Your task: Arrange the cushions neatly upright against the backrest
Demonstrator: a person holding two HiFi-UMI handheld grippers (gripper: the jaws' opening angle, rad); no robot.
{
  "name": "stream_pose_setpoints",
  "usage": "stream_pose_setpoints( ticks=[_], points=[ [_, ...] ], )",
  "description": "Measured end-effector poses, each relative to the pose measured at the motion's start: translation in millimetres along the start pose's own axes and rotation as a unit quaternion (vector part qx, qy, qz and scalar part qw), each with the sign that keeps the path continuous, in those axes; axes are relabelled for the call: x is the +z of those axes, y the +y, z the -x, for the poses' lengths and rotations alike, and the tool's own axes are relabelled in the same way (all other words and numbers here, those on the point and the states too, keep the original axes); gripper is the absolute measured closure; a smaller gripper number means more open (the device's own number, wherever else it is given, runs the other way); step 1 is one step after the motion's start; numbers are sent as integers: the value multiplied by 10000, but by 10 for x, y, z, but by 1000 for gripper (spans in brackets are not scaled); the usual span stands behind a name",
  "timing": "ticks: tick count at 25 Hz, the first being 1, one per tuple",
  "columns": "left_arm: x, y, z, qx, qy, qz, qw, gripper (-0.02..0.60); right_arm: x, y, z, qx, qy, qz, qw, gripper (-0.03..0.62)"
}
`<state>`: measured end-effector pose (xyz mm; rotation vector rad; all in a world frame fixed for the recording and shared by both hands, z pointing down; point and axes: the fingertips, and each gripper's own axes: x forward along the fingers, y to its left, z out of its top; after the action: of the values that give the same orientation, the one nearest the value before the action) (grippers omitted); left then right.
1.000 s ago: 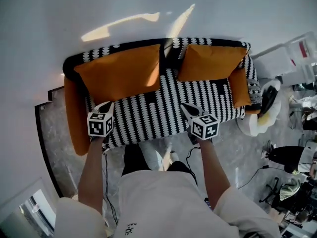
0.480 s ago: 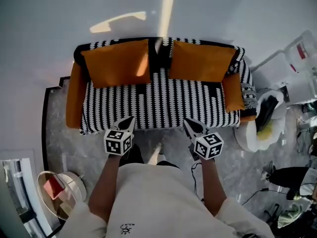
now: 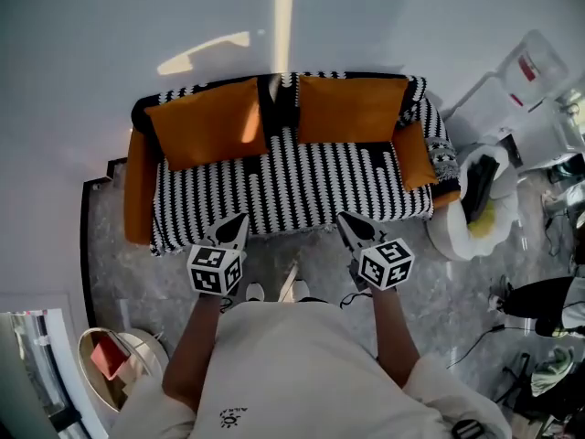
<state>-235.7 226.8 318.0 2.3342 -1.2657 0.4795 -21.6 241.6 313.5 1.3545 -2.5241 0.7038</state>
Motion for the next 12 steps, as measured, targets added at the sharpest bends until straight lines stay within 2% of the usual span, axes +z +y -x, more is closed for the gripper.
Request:
stream_pose_setpoints(
  ticks=[3,12],
  points=[
    [76,-11,140,-44,-127,-21,9999,563,44,126,18,-23,-88,-26,10000,571],
    [162,442,426,279,-404,158,9987,563,173,324,-53,-216,-285,74,9993,572]
  ],
)
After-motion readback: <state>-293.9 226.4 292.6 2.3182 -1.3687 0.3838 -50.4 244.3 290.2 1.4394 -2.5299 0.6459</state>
